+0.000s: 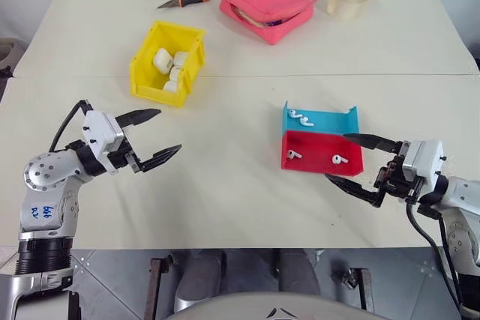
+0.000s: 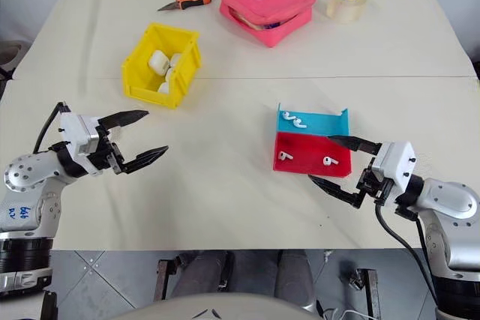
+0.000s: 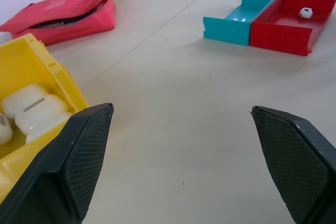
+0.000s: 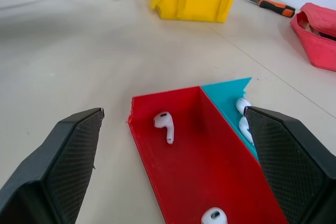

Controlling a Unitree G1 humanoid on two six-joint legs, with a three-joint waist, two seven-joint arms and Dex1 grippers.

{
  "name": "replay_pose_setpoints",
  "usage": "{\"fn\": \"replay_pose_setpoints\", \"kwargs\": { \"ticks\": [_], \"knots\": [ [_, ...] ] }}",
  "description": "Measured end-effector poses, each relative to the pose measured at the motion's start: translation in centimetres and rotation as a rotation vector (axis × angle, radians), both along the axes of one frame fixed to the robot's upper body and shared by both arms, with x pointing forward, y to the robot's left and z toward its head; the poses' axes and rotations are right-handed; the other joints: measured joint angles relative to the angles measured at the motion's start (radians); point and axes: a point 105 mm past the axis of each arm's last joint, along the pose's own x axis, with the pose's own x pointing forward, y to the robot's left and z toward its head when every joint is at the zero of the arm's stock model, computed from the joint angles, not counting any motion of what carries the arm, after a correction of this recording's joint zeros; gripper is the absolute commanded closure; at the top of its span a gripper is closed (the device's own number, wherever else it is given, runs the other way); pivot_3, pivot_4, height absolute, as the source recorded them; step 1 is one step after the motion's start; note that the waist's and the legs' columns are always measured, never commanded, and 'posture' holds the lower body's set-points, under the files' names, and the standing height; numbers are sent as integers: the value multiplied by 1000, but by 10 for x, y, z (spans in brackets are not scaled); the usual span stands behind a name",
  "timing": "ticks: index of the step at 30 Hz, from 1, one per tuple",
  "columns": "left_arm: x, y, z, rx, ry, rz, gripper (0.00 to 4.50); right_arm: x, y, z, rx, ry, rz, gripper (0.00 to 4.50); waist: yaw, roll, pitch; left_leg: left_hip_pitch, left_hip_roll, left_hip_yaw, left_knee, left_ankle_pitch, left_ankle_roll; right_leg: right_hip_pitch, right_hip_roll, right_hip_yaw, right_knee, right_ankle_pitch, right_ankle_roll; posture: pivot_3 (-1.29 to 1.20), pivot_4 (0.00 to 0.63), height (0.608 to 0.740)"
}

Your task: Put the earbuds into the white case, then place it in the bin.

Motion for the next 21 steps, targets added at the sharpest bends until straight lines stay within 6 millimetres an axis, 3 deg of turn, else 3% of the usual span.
{"fn": "replay_pose_setpoints", "kwargs": {
  "ticks": [4, 8, 12, 15, 18, 21],
  "knots": [
    [-3, 6, -7, -1, 9, 54, 11, 3, 4, 3, 4, -17, 28, 0, -7, 0, 0, 0, 0, -1, 0, 0, 0, 0, 0, 1, 0, 0, 0, 0, 150, 740],
    [-16, 26, -13, -63, 10, 223, 11, 10, 24, 9, 34, -36, 112, 0, -21, 0, 0, 0, 1, -1, 0, -1, 0, -1, 0, 1, -1, 0, 0, 0, 150, 740],
    [-38, 55, -18, -163, -6, 508, 11, 20, 48, 22, 95, -89, 196, 0, -18, 0, 0, 0, 2, -1, 0, -1, -1, -1, 0, 2, -1, 0, 0, 0, 150, 740],
    [-65, 80, -34, -211, 26, 778, 11, 25, 69, 35, 168, -161, 258, 0, -17, -1, 0, -1, 2, -1, 0, -1, -1, -1, 1, 2, -1, 0, 0, 0, 150, 740],
    [-86, 105, -49, -238, 74, 1024, 11, 26, 82, 39, 202, -195, 291, 0, -5, -1, 0, -1, 1, -2, 0, -1, -1, -1, 1, 2, -1, 0, 0, 0, 150, 740],
    [-95, 115, -53, -262, 105, 1147, 11, 26, 87, 36, 198, -193, 302, 0, 15, -2, 0, -1, 0, -2, 1, -1, -1, -1, 0, 2, -2, 0, -1, 0, 150, 740]
  ]
}}
